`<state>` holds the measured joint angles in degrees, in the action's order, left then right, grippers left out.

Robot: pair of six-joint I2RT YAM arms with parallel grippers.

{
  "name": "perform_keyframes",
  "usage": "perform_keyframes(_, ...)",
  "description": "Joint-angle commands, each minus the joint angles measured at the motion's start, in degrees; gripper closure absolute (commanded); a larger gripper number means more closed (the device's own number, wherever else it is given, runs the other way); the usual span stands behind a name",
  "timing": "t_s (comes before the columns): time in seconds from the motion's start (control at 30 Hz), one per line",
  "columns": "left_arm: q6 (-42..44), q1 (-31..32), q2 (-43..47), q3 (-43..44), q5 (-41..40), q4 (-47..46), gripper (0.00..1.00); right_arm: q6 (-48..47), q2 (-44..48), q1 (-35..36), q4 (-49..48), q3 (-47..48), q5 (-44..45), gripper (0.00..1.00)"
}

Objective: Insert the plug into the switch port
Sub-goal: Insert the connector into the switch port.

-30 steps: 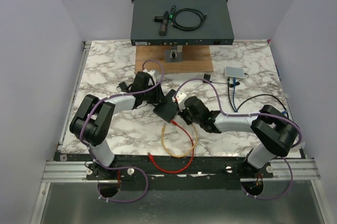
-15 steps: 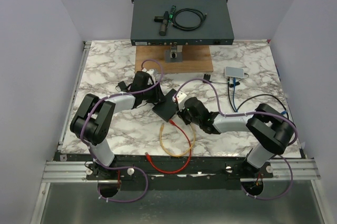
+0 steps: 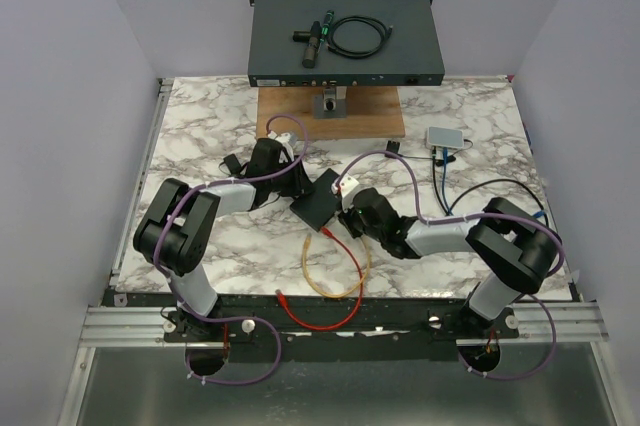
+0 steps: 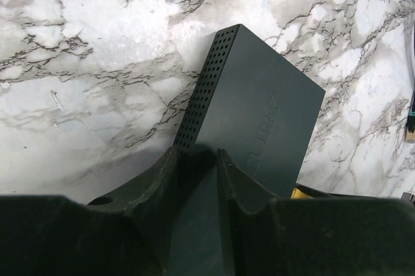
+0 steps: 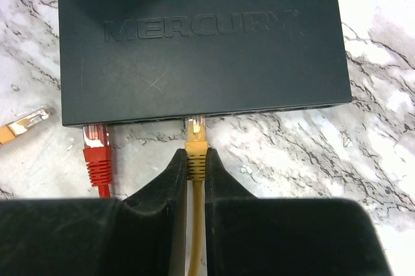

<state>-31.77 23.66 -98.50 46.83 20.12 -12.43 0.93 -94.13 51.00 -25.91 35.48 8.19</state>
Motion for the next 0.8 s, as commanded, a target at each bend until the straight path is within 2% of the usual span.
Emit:
perform_keyframes(0.0,-2.4,4.0,-1.2,-2.4,8.9,1.7,0.73,1.9,0.3,0.3,-11.9,2.9,4.0,0.99)
perform_keyframes(0.27,-2.7,6.4,-0.6,-5.1,9.1,0.6,0.76,1.2,-1.2,0.2,-14.1,5.6,6.1,0.99)
perform_keyframes(0.77,-3.4,10.8,1.1,-8.1,9.5,-1.2,0.80,-4.4,-2.8,-0.9,-14.6,11.4,3.1,0.99)
